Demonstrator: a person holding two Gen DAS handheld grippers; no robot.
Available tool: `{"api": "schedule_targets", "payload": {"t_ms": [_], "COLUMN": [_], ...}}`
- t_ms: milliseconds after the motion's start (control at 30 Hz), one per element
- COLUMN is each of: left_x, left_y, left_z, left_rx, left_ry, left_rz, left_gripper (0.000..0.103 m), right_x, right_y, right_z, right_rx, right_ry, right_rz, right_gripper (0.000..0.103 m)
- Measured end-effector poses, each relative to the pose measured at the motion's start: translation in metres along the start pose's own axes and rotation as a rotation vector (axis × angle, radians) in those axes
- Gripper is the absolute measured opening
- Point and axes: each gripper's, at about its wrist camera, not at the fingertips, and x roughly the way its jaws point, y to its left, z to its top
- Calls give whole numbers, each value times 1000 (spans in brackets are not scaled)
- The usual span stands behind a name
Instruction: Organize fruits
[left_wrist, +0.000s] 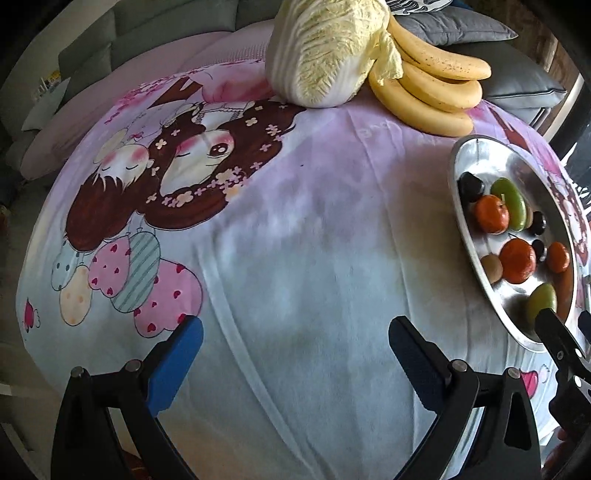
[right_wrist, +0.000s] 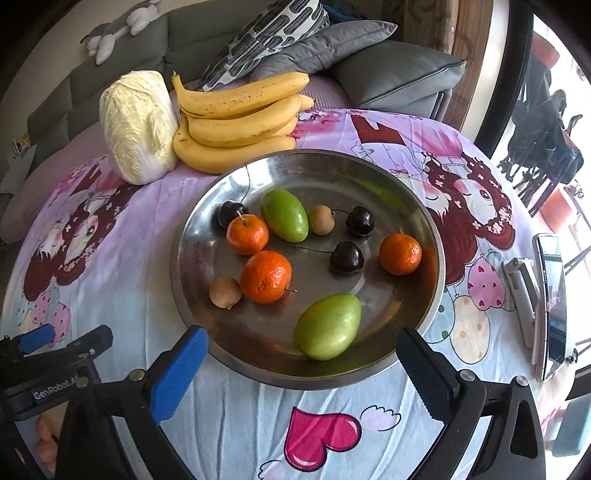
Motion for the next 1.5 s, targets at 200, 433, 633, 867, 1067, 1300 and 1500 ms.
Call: {"api": "schedule_targets", "payload": {"t_ms": [200, 433, 633, 867, 1067, 1300, 1500], "left_x": [2, 5, 5, 5, 6, 6, 5], "left_y": [-1, -4, -6, -5, -7, -7, -9], "left_z": [1, 1, -1, -1, -2, -1, -2], "left_rx": [8, 17, 26, 29, 36, 42, 52], "left_ry": [6, 18, 22, 30, 34, 39, 41], "left_rz": [-7, -12, -10, -18, -20, -10, -10], "left_gripper": [100, 100, 100, 100, 100, 100, 100], "right_x": [6, 8, 9, 10, 12, 13, 13], "right_y": [0, 1, 0, 0, 0, 0, 0], "right_z": [1, 1, 1, 1, 0, 0, 1], "right_rx": [5, 4, 8, 7, 13, 14, 13], "right_ry": [9, 8, 11, 15, 21, 25, 28], "right_rz": [5, 3, 3, 0, -7, -9, -14], "right_gripper": [103, 103, 103, 103, 103, 103, 103]}}
